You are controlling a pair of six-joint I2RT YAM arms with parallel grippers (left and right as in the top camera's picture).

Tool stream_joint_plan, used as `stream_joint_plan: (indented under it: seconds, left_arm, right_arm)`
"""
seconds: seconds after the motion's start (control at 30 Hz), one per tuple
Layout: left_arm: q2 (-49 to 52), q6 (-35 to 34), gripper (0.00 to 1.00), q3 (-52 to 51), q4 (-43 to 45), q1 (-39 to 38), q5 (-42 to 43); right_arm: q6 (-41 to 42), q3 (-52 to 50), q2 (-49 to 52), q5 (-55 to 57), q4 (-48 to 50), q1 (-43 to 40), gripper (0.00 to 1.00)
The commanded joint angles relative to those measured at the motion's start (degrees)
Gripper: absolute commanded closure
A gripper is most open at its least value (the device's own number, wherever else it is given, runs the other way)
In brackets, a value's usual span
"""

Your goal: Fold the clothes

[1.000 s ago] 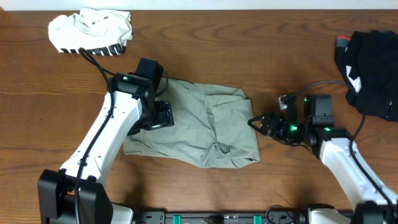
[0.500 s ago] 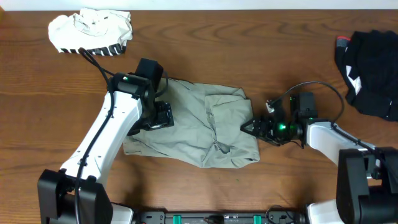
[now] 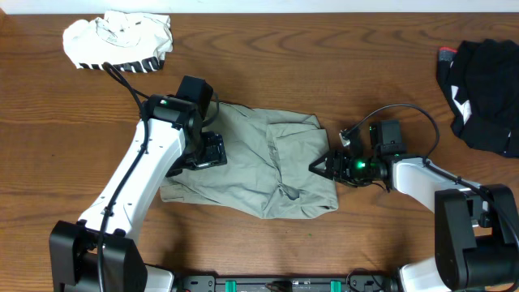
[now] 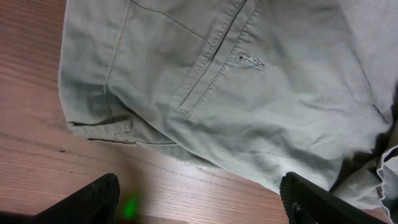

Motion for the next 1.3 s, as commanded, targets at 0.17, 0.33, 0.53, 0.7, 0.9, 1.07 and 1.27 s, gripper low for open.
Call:
stream_joint_plan:
  seconds: [0.17, 0.33, 0.53, 0.7, 0.9, 1.07, 1.27]
  left_arm:
    - [0.17, 0.28, 0.15, 0.31, -0.20, 0.31, -0.26]
    - [0.17, 0.31, 0.15, 0.31, -0.55, 0.31, -0.26]
    - [0.17, 0.31, 0.15, 0.31, -0.57, 0.31, -0.28]
    - [0.17, 0.31, 0.15, 0.31, -0.57, 0.31, -0.28]
    - [0.17, 0.31, 0.15, 0.31, -0.35, 0.31, -0.28]
    - [0.17, 0.31, 0.15, 0.31, -0.09, 0.31, -0.28]
    - [0.17, 0.31, 0.15, 0.31, 0.07, 0.31, -0.28]
  right_arm:
    - [2.86, -1.38, 1.68, 8.24, 1.62, 3.93, 0.53]
    - [5.49, -1.38, 1.68, 12.24, 1.60, 3.10, 0.97]
    - [5.07, -0.70, 1.66, 12.59, 0.55, -2.49, 0.99]
    - [0.50, 3.93, 1.22, 14.43, -8.50, -9.84, 0.99]
    - [-4.66, 17.92, 1.11, 26.16, -30.71, -15.47, 0.99]
    - [-5.57, 30.95, 1.11, 36.04, -45.55, -15.52, 0.99]
    - [-5.55, 41.94, 1.11, 42.45, -55.36, -12.24, 0.99]
